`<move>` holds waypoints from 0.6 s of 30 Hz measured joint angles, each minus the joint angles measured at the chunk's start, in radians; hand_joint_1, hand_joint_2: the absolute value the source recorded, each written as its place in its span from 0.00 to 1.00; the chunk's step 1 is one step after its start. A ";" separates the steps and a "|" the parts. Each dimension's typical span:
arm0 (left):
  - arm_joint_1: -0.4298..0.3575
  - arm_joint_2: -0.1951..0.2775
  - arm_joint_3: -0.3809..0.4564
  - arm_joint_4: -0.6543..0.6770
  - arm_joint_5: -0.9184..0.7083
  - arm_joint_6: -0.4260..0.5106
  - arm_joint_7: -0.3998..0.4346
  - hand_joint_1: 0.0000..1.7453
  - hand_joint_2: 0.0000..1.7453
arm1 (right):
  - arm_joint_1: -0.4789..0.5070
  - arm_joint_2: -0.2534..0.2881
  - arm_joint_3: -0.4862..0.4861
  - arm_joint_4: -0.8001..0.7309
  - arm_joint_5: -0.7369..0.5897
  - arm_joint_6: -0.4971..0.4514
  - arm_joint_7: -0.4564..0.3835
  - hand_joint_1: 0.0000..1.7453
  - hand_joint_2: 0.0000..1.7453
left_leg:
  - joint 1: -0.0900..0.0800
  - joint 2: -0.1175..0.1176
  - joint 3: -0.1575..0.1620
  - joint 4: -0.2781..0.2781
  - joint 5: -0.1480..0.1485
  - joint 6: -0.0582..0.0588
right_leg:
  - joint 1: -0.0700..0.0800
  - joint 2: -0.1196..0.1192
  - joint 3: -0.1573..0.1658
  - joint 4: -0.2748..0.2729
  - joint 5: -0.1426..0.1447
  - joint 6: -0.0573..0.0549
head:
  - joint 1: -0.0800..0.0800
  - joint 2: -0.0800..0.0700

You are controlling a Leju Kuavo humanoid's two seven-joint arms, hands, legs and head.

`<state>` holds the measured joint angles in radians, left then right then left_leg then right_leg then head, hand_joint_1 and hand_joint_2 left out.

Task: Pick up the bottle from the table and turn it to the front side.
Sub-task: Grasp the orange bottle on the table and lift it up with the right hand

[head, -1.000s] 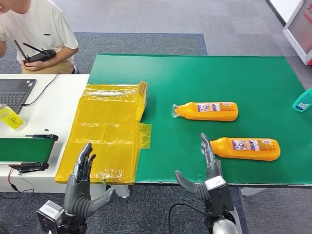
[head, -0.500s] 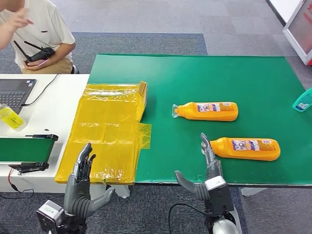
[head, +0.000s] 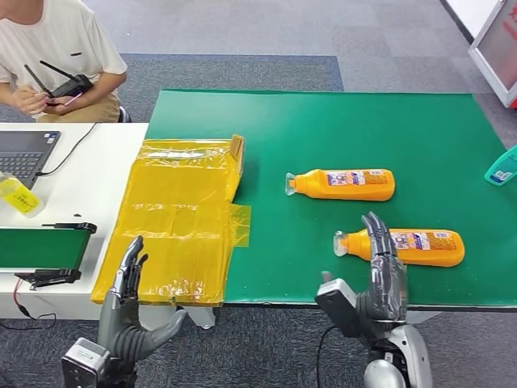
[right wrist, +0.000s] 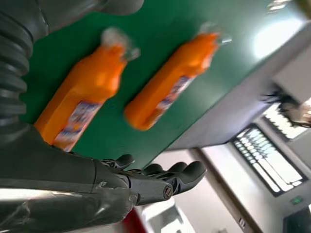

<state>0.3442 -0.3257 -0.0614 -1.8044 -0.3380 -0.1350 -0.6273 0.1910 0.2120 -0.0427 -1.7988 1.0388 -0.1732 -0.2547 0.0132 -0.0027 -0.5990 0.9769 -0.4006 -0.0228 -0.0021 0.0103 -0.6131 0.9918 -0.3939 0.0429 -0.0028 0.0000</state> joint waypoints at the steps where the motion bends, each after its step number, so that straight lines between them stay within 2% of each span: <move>1: 0.002 0.000 0.002 -0.006 -0.001 -0.001 -0.003 0.00 1.00 | -0.002 -0.028 -0.005 0.006 0.095 0.004 0.055 0.00 1.00 | 0.000 0.000 0.000 0.000 0.000 0.000 | 0.000 0.000 0.000 0.000 0.000 0.000 | 0.000 0.000; 4: 0.007 -0.002 0.007 -0.023 -0.003 -0.011 -0.009 0.00 1.00 | -0.016 -0.128 -0.023 0.035 0.243 0.040 0.146 0.00 1.00 | -0.001 0.000 0.000 0.000 -0.001 0.001 | -0.002 0.000 0.000 0.000 0.001 0.001 | 0.000 0.000; 10: -0.002 0.004 -0.036 -0.051 -0.066 -0.007 -0.006 0.00 1.00 | -0.116 -0.300 -0.050 0.138 0.250 0.133 0.162 0.00 1.00 | -0.003 0.000 0.000 0.000 0.001 0.004 | -0.004 0.000 0.000 0.000 0.002 0.003 | 0.000 0.000; 14: -0.028 0.022 -0.121 -0.062 -0.076 0.015 0.016 0.00 1.00 | -0.206 -0.377 -0.044 0.240 0.242 0.169 0.168 0.00 1.00 | -0.003 0.000 0.000 0.000 0.002 0.005 | -0.004 0.000 0.000 0.000 0.003 0.004 | 0.000 0.000; 18: -0.082 0.054 -0.220 -0.061 -0.067 -0.004 0.039 0.00 1.00 | -0.318 -0.420 -0.013 0.367 0.251 0.179 0.179 0.00 1.00 | -0.003 0.000 -0.001 0.000 0.004 0.004 | -0.004 0.000 -0.001 0.000 0.006 0.004 | 0.000 0.000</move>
<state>0.2619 -0.2714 -0.2813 -1.8656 -0.4053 -0.1388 -0.5883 -0.1265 -0.2077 -0.0562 -1.4316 1.2901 0.0054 -0.0752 0.0098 -0.0025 -0.5996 0.9771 -0.3964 -0.0183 -0.0062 0.0106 -0.6138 0.9916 -0.3883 0.0469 -0.0024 0.0000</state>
